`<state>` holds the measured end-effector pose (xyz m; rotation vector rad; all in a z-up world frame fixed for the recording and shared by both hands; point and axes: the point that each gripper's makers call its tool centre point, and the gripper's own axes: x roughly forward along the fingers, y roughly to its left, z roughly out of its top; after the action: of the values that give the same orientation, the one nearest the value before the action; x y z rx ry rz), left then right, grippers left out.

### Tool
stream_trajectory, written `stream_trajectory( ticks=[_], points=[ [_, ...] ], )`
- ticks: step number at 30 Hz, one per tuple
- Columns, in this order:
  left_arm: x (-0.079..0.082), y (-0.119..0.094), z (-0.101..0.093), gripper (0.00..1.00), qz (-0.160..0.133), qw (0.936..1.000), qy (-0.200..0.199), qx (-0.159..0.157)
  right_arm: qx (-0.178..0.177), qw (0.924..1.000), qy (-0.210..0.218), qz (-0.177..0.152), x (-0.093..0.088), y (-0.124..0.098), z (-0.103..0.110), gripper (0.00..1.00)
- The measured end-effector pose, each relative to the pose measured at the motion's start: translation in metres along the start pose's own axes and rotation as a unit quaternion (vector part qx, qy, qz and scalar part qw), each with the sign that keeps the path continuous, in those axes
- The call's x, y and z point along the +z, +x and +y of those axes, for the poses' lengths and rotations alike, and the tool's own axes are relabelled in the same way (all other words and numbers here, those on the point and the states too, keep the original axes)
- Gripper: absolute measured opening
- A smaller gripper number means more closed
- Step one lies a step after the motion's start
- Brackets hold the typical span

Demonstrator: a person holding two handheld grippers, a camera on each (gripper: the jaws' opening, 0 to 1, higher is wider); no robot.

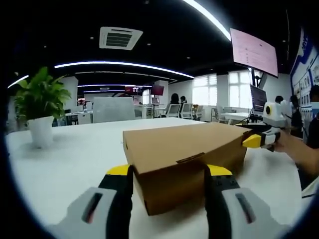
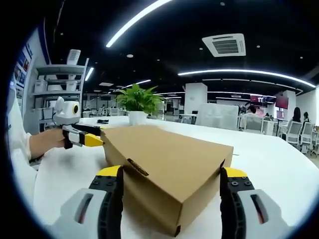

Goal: Operate the shoe box by opening the lid, removing the specified soft item, and placing it in the target area until the item is outside and the box remains undamaged.

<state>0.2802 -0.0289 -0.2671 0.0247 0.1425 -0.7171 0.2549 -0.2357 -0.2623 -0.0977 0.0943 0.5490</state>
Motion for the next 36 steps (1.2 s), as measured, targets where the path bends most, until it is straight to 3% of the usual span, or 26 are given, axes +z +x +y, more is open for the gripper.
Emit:
stream_trajectory(
  ticks=[25, 36],
  points=[
    [-0.002, -0.010, -0.004, 0.58, -0.009, 0.9998, 0.009, 0.012, 0.002, 1.0000, -0.005, 0.005, 0.000, -0.001, 0.007, 0.83],
    [-0.003, -0.025, -0.008, 0.58, -0.007, 0.9997, 0.008, 0.020, 0.012, 0.9999, -0.006, 0.007, 0.000, -0.007, 0.016, 0.83]
  ],
)
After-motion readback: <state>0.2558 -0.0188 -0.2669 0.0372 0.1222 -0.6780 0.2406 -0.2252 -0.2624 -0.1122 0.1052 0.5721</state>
